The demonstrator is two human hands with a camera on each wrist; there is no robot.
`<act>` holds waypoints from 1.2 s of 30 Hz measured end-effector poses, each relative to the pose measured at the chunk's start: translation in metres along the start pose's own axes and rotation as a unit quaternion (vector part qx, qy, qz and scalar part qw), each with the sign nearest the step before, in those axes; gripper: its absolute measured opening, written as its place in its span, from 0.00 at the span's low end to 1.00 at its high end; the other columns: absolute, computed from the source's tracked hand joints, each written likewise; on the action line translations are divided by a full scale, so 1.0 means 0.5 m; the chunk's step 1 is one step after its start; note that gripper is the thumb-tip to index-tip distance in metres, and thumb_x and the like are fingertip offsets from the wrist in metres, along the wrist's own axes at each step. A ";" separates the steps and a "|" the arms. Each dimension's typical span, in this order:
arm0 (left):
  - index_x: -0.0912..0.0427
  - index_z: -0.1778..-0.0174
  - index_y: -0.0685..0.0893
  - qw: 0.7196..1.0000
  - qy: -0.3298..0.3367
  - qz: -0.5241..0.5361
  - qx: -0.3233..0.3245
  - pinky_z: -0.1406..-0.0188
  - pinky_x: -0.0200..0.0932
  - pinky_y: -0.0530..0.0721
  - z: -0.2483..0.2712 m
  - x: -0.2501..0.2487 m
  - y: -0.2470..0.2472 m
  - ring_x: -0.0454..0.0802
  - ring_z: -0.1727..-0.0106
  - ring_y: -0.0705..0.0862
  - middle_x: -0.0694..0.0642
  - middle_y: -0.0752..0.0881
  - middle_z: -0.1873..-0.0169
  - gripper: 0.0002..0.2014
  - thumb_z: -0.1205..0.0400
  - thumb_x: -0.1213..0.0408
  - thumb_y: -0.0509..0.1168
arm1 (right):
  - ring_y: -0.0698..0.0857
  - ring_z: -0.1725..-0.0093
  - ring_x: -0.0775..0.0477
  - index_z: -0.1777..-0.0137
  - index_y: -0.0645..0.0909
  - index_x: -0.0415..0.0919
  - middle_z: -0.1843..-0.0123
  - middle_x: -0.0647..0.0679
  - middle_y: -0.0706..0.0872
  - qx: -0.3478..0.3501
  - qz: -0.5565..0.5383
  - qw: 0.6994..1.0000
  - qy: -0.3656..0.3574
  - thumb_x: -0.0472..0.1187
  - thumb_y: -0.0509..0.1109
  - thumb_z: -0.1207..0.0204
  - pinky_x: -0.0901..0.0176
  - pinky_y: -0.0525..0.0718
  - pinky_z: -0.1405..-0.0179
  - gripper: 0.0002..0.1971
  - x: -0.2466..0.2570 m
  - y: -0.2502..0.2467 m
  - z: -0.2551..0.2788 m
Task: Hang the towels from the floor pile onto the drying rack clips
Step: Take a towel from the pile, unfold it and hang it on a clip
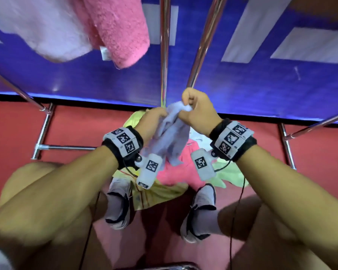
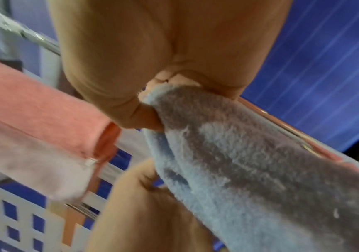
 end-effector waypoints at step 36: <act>0.58 0.47 0.84 0.995 0.051 0.074 0.053 0.56 0.44 0.83 0.377 0.174 0.026 0.56 0.51 0.83 0.58 0.87 0.55 0.06 0.12 0.64 0.62 | 0.77 0.63 0.52 0.54 0.84 0.39 0.61 0.51 0.82 -0.098 0.202 0.973 0.056 0.28 0.76 0.35 0.78 0.70 0.67 0.11 0.065 0.087 0.466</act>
Point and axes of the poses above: each hand's wrist, its own z-axis away from the middle knuckle, its own y-axis out of the palm, x = y × z, the point moved 4 cm from there along -z, towards the middle knuckle
